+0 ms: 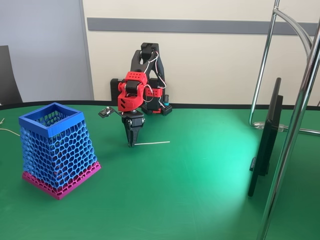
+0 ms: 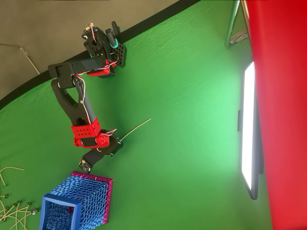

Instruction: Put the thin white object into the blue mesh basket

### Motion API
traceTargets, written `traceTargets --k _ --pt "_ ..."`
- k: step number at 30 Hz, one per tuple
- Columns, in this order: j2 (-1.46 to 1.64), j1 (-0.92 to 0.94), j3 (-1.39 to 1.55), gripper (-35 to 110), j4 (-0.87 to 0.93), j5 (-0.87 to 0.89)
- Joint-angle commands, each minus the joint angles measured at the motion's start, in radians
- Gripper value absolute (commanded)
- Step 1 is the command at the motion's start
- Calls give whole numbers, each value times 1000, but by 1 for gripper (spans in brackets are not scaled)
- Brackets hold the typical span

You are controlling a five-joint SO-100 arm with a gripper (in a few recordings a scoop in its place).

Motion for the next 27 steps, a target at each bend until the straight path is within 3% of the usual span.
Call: traceTargets --k 1,3,16,27 --pt "5 -8 -46 10 14 3" --pt "-3 -8 -54 4 20 2" --pt "17 -5 -107 3 26 11" --pt "133 32 -483 4 8 29"
